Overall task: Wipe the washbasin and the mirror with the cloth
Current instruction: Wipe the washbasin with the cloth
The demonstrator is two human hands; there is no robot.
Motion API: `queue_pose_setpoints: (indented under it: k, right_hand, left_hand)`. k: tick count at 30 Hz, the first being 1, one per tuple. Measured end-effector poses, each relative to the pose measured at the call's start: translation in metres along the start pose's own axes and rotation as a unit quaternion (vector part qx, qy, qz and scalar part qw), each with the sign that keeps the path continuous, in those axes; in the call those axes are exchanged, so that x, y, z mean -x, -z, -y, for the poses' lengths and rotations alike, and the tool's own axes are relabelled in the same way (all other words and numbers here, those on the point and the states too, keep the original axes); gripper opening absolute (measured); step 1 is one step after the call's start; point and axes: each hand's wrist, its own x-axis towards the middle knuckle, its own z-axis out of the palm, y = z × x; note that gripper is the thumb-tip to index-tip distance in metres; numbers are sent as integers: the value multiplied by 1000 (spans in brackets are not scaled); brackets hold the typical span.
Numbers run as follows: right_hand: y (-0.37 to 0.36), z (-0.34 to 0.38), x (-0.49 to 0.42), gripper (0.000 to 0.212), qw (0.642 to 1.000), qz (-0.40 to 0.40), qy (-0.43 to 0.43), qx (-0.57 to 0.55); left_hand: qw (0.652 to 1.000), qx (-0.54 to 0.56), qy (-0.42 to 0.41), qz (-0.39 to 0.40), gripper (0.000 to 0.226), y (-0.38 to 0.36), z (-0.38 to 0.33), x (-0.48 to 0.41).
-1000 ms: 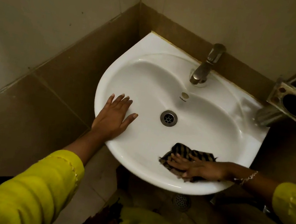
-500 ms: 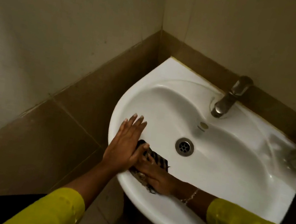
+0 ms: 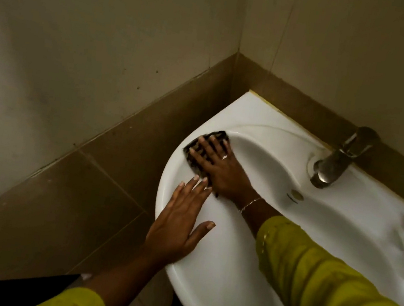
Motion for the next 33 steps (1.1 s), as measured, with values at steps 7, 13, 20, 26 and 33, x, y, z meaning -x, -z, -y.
queue_pose_setpoints:
  k: [7, 13, 20, 26, 33]
  right_hand:
    - [1, -8, 14, 95, 980, 24, -191, 51]
    - [-16, 30, 32, 59, 931, 85, -353, -46]
    - [-7, 75, 35, 79, 911, 162, -325, -196]
    - [17, 107, 67, 135, 910, 234, -208, -271]
    - [45, 123, 109, 59, 845, 282, -231, -392]
  left_hand:
    - [1000, -6, -3, 5, 68, 1, 0, -1]
    - [1000, -10, -11, 11, 69, 0, 0, 0]
    - [1000, -18, -15, 12, 69, 1, -2, 0]
    - [999, -45, -12, 19, 73, 3, -4, 1]
    - [998, -51, -4, 30, 69, 5, -9, 2]
